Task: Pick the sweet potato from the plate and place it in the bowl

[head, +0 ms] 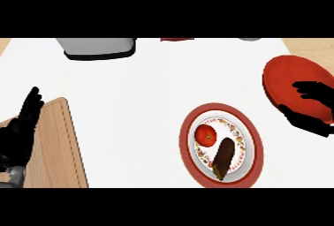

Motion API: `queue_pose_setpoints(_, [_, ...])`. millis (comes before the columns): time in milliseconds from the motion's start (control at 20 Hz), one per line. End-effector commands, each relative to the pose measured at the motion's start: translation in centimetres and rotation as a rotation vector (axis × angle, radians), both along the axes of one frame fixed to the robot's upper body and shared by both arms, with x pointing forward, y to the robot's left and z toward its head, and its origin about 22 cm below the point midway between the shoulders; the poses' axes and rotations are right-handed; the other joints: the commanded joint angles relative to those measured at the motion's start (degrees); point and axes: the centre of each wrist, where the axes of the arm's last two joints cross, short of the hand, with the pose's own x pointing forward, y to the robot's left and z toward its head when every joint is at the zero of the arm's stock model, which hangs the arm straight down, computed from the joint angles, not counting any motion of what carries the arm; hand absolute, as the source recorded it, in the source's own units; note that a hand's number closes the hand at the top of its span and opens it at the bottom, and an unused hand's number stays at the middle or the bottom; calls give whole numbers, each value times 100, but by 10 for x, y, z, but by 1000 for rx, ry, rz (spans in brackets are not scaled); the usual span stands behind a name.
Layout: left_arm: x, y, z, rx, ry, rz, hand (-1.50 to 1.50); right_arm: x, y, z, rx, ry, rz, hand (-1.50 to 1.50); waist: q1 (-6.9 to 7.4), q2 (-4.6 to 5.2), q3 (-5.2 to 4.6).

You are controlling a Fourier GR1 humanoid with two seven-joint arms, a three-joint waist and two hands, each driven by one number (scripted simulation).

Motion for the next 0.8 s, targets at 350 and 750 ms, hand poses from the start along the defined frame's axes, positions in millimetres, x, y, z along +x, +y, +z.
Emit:
queue_pose_setpoints(350, [2,-2,6,-104,-15,2,0,-75,50,-31,-261,127,-320,-150,-65,-104,51])
queue_pose_setpoints(750, [14,-3,22,-119,-43,-52,0,-110,106,26,-317,159,-482,-150,278,-2,88])
